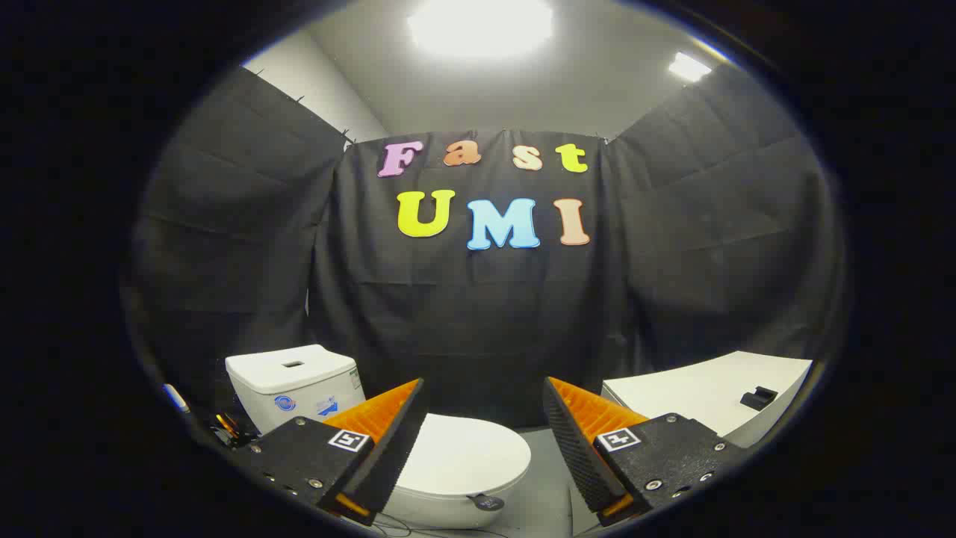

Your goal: Open the toilet lid.

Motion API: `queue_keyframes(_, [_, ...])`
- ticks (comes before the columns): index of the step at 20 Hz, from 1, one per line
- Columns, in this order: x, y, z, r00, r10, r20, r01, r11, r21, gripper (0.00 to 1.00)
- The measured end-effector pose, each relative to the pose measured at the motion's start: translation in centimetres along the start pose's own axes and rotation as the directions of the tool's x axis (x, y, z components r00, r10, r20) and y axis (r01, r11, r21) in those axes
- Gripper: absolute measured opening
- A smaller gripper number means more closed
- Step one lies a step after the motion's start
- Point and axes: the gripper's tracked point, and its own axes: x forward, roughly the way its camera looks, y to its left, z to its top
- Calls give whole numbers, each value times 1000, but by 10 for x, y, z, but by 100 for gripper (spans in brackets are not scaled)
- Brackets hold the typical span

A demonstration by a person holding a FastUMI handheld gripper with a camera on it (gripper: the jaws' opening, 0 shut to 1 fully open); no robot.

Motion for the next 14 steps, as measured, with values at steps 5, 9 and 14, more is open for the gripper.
queue_keyframes(5, [-1, 1, 1, 1000, 2, 2, -2, 1000, 2, 95])
queue_keyframes(9, [-1, 2, -1, 1000, 8, -4, -8, 1000, 10, 95])
queue_keyframes(14, [-2, 7, -3, 1000, 27, -13, -27, 999, 24, 95])
